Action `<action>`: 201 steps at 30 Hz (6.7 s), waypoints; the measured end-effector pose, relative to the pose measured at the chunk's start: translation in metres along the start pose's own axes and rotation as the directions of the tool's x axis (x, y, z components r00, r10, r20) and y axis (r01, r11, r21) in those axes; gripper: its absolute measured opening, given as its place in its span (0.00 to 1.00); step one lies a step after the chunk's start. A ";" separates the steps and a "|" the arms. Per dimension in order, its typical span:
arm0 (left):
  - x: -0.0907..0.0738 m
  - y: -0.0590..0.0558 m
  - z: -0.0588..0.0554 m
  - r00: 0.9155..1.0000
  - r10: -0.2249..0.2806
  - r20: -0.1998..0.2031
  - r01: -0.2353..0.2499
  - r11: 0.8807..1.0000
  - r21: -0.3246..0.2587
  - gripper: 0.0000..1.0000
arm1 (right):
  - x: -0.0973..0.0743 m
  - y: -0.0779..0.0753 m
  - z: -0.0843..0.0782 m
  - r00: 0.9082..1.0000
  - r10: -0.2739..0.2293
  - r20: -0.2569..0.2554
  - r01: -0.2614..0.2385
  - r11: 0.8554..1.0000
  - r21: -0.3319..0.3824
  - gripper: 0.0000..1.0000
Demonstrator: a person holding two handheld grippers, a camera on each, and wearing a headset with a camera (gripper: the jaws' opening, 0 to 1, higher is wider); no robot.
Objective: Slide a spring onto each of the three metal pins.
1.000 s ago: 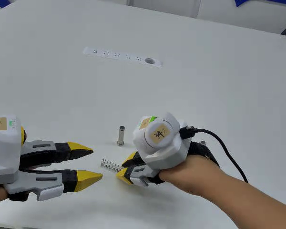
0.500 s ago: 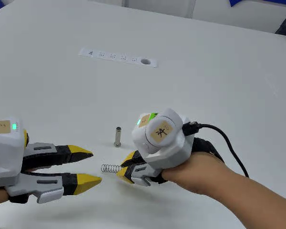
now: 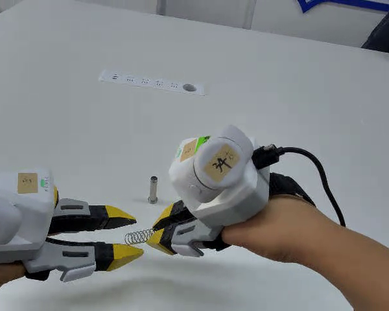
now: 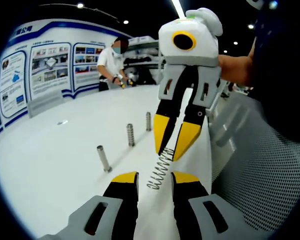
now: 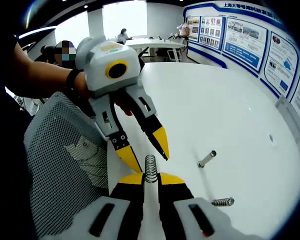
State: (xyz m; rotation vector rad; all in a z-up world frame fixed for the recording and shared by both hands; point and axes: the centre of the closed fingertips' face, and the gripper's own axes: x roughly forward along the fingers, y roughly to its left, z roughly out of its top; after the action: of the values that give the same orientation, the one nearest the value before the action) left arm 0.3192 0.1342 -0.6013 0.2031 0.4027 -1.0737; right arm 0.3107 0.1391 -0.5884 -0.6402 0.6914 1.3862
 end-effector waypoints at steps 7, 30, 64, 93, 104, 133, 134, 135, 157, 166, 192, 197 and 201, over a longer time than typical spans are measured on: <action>0.000 -0.005 0.001 1.000 -0.021 -0.005 0.021 0.999 0.035 0.15 | -0.004 0.005 0.016 0.999 0.002 0.035 -0.001 1.000 -0.022 0.11; 0.006 -0.006 0.009 0.999 -0.032 0.022 0.032 0.999 -0.018 0.24 | -0.007 0.000 0.038 0.995 -0.015 0.094 0.020 0.999 -0.049 0.11; -0.021 0.016 -0.003 0.994 0.095 0.062 -0.087 0.988 -0.128 0.44 | -0.029 -0.111 0.054 0.950 -0.261 0.170 0.252 0.965 0.074 0.11; -0.024 0.020 -0.011 0.992 0.109 0.060 -0.098 0.982 -0.161 0.44 | 0.008 -0.116 0.034 0.965 -0.227 0.130 0.213 0.971 0.109 0.11; -0.022 0.021 -0.012 0.993 0.104 0.060 -0.093 0.982 -0.164 0.44 | 0.023 -0.113 0.018 0.968 -0.223 0.111 0.209 0.970 0.128 0.11; -0.024 0.022 -0.013 0.993 0.108 0.053 -0.098 0.981 -0.169 0.44 | 0.042 -0.106 -0.005 0.979 -0.197 0.062 0.186 0.972 0.140 0.16; -0.024 0.022 -0.012 0.993 0.108 0.053 -0.098 0.981 -0.168 0.44 | 0.041 -0.106 -0.005 0.978 -0.198 0.063 0.187 0.972 0.140 0.16; -0.024 0.022 -0.012 0.993 0.108 0.054 -0.098 0.981 -0.167 0.44 | 0.041 -0.106 -0.006 0.978 -0.199 0.064 0.189 0.972 0.141 0.16; -0.020 0.018 -0.004 0.993 0.100 0.066 -0.088 0.982 -0.167 0.46 | 0.019 -0.072 -0.024 0.971 -0.222 0.084 0.206 0.965 0.163 0.18; -0.020 0.015 0.002 0.993 0.097 0.074 -0.085 0.984 -0.159 0.47 | 0.009 -0.058 -0.035 0.970 -0.233 0.077 0.219 0.964 0.154 0.19; -0.021 0.008 0.013 0.991 0.115 0.070 -0.105 0.986 -0.129 0.49 | -0.067 -0.061 -0.083 0.928 -0.360 0.099 0.321 0.905 0.280 0.22; -0.021 0.009 0.014 0.990 0.119 0.071 -0.109 0.986 -0.127 0.50 | -0.082 -0.070 -0.097 0.914 -0.395 0.094 0.348 0.882 0.319 0.23; -0.023 0.011 0.015 0.990 0.125 0.071 -0.115 0.985 -0.130 0.50 | -0.092 -0.075 -0.107 0.905 -0.416 0.090 0.364 0.866 0.342 0.24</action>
State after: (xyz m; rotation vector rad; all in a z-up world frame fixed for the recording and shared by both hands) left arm 0.3225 0.1523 -0.5787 0.0722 0.3812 -0.9312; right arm 0.3739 -0.0077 -0.5880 -0.3774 0.5975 0.9088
